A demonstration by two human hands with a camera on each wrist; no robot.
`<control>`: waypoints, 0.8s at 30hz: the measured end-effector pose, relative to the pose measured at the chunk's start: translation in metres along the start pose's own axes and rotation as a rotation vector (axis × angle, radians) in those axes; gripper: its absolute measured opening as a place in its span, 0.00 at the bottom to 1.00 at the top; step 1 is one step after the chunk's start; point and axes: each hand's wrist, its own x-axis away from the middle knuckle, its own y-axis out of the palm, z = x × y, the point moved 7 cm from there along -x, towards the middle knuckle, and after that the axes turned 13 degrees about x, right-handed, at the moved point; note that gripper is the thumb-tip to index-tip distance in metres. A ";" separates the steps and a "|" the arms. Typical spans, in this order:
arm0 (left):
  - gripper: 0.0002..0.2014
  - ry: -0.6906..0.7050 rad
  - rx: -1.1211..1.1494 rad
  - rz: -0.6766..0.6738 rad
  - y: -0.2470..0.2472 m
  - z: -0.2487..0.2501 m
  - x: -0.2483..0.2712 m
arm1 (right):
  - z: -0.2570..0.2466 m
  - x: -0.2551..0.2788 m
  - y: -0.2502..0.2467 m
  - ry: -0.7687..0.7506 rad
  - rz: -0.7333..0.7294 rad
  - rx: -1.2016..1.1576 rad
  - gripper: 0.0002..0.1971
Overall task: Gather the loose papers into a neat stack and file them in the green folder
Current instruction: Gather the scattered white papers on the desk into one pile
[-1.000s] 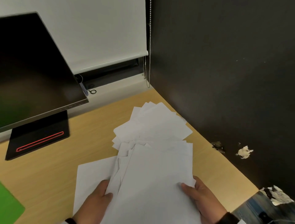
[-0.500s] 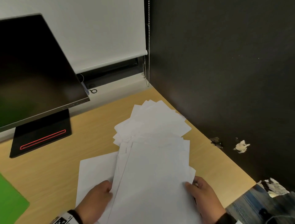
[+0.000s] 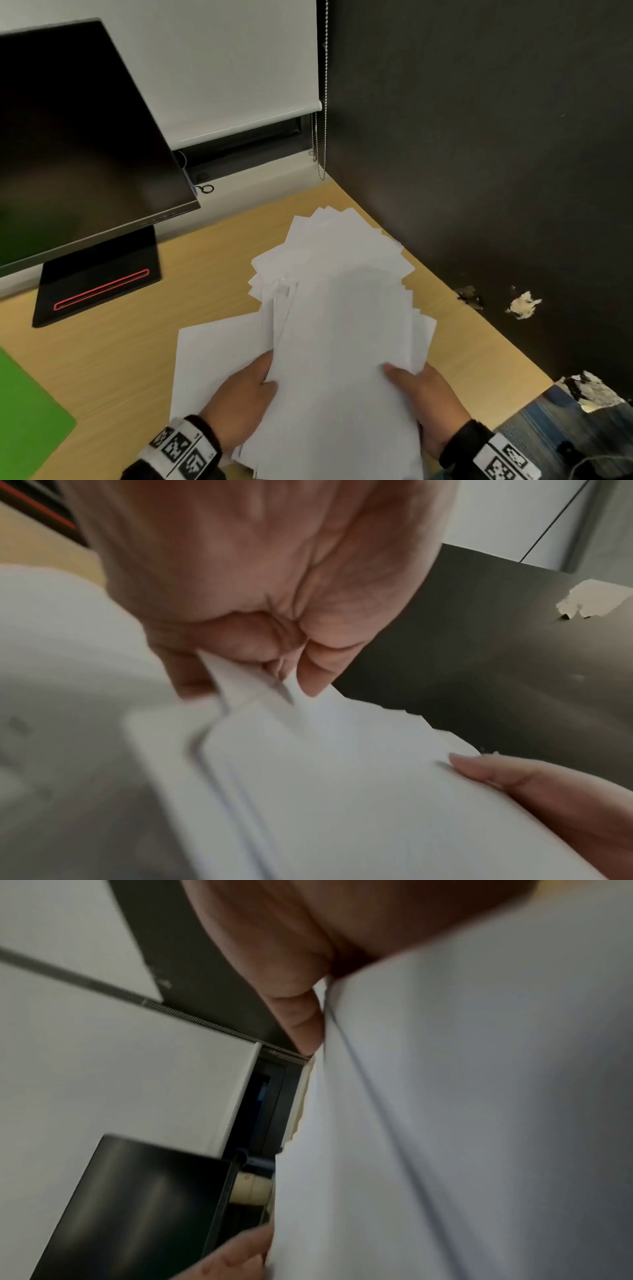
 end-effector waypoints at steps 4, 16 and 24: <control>0.14 -0.055 -0.257 0.164 -0.048 0.002 -0.021 | 0.004 0.002 -0.005 0.054 -0.071 0.043 0.19; 0.34 -0.206 -0.817 0.178 -0.128 -0.004 -0.068 | -0.006 0.010 -0.086 0.245 0.138 0.093 0.22; 0.28 -0.194 -0.753 0.054 -0.121 -0.015 -0.075 | -0.008 0.007 -0.090 0.331 0.105 0.072 0.59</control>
